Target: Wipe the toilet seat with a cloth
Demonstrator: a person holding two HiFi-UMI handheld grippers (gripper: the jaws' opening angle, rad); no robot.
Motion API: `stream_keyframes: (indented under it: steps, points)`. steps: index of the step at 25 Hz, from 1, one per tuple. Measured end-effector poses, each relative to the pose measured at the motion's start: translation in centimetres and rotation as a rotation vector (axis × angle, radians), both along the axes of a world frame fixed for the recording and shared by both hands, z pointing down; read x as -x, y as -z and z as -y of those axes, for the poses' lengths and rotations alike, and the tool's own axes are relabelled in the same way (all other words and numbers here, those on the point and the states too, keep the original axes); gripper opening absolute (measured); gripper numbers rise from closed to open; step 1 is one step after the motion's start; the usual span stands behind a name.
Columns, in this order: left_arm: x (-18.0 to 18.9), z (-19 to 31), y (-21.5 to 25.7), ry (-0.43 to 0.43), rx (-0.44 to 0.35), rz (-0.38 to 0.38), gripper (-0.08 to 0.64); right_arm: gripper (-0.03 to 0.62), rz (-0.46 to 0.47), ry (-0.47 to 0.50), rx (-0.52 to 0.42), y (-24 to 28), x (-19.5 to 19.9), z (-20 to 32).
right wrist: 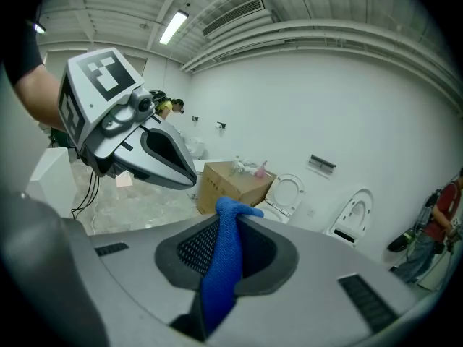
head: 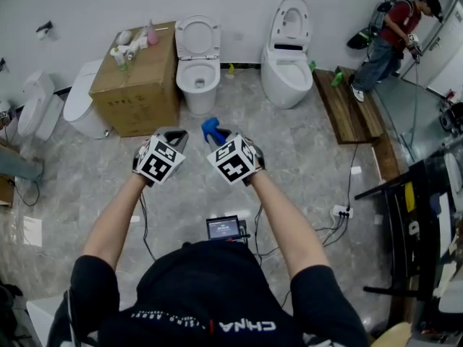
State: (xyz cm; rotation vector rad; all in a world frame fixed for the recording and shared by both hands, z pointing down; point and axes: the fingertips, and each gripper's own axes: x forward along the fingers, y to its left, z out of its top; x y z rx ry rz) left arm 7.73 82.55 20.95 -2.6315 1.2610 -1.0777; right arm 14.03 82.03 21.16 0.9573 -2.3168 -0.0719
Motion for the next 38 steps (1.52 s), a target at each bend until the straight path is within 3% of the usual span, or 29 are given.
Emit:
stream_keyframes:
  steps: [17, 24, 31, 38]
  points:
    - [-6.9, 2.2, -2.2, 0.034, 0.038, 0.041, 0.012, 0.058, 0.033, 0.021, 0.060, -2.9, -7.8, 2.7]
    - [-7.3, 5.0, -3.3, 0.034, 0.062, 0.079, 0.012, 0.058, 0.052, 0.026, 0.088, -4.4, -8.9, 5.4]
    - [-5.2, 11.9, -5.4, 0.007, 0.091, 0.067, 0.012, 0.058, 0.047, -0.013, 0.118, -6.1, -7.3, 11.7]
    - [-1.2, 22.7, -6.6, -0.062, 0.122, 0.039, 0.012, 0.058, 0.023, -0.100, 0.131, -6.5, -3.6, 22.2]
